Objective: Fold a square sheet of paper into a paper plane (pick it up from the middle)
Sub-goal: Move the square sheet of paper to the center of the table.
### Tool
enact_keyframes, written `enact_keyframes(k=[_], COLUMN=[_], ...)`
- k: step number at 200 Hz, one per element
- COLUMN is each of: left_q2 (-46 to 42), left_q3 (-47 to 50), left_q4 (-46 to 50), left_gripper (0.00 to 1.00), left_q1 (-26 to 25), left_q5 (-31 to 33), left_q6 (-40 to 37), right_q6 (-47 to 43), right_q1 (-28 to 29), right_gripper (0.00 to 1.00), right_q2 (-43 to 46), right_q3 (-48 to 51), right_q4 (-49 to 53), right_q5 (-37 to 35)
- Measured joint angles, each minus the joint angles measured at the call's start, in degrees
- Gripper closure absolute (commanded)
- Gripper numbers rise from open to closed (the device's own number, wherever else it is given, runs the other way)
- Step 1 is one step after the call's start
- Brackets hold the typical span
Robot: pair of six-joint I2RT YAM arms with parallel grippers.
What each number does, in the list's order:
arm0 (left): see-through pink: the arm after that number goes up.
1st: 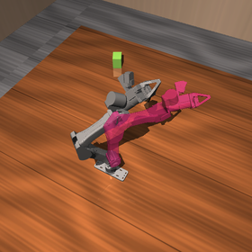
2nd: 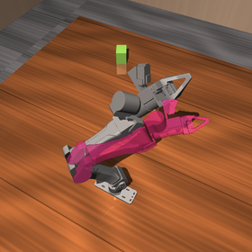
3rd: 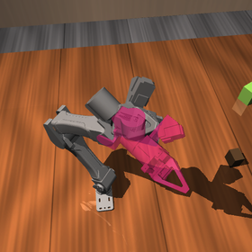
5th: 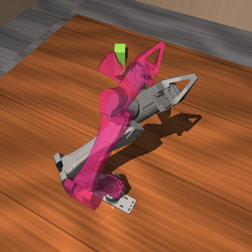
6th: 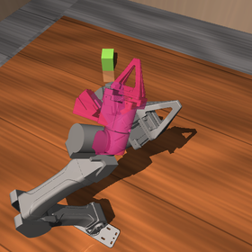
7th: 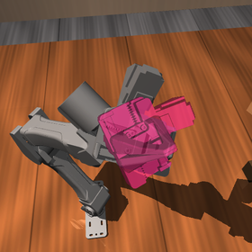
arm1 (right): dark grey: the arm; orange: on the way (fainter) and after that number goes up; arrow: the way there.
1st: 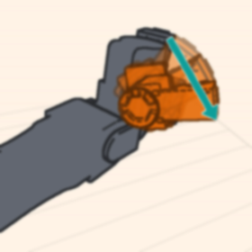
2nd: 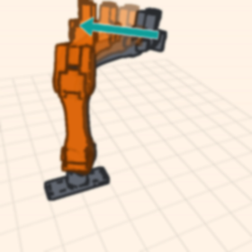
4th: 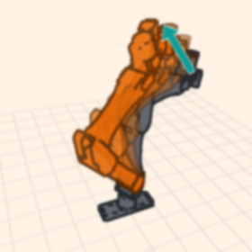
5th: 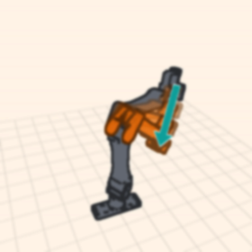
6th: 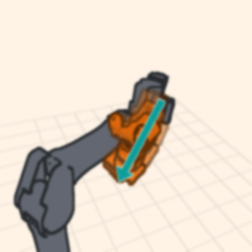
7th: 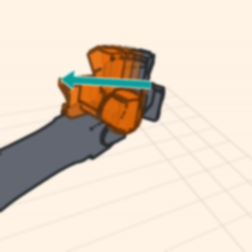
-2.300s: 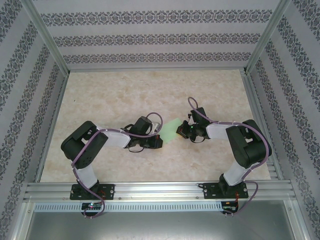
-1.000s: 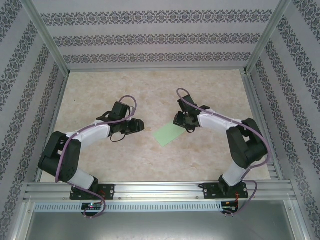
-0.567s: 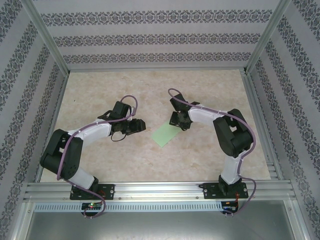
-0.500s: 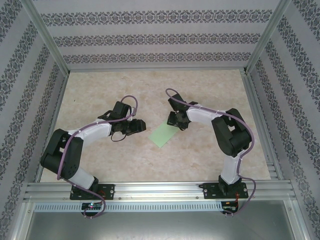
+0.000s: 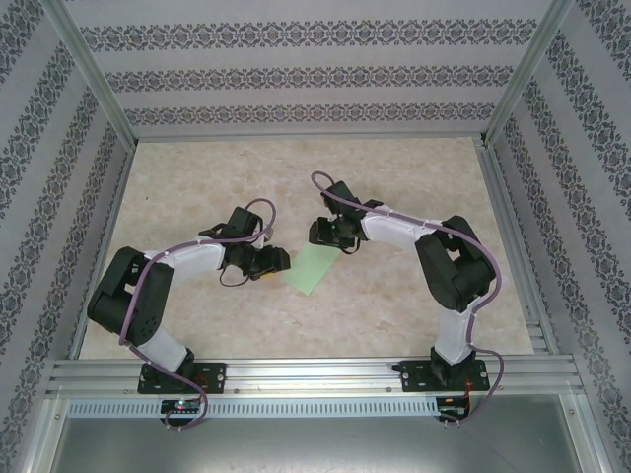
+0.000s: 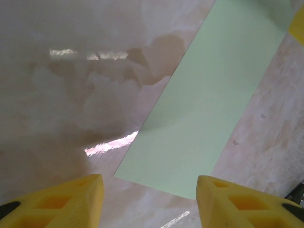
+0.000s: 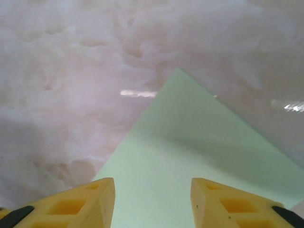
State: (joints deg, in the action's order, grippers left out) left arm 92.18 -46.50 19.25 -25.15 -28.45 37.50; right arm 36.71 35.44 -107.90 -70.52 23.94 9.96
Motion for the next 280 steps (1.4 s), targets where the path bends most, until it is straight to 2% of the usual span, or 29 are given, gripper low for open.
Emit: enact_keyframes(k=[19,39,70,102,153,179,195,220,245,280], left_q2=[-0.02,-0.04,-0.76,-2.54,-3.28,-3.28,-3.28,-3.28,-3.26,-2.43], left_q3=[-0.04,-0.04,0.04,0.72,0.98,1.16,1.20,1.22,1.14,-0.52], left_q4=[1.09,2.34,2.99,3.08,3.17,3.15,3.13,3.15,3.19,3.87], left_gripper=[0.45,0.45,0.42,0.39,0.35,0.28,0.28,0.29,0.29,0.29], left_q1=[0.00,0.66,3.67,5.95,6.40,6.43,6.40,5.97,3.72,-0.50], left_q5=[1.79,3.74,5.84,6.91,7.02,5.88,4.85,3.08,1.73,0.42], left_q6=[0.02,0.26,1.38,2.14,2.25,2.23,2.25,2.14,1.90,1.73], right_q6=[2.60,5.01,7.15,7.78,4.48,1.33,0.79,3.08,6.78,9.84], right_q1=[2.80,6.40,11.34,14.01,14.05,13.55,12.83,10.91,7.58,2.36], right_gripper=[0.72,0.77,0.79,0.79,0.78,0.76,0.69,0.60,0.58,0.58], right_q2=[1.22,1.29,-0.68,-4.28,-2.16,0.98,2.54,6.40,9.29,7.65], right_q3=[0.20,0.57,0.63,0.63,3.15,5.90,6.60,6.95,6.97,7.48], right_q4=[0.00,0.02,0.28,0.85,1.62,4.52,5.92,4.74,2.89,1.70], right_q5=[-0.42,-0.44,-0.33,0.20,0.92,0.90,0.68,-2.03,-5.51,-7.26])
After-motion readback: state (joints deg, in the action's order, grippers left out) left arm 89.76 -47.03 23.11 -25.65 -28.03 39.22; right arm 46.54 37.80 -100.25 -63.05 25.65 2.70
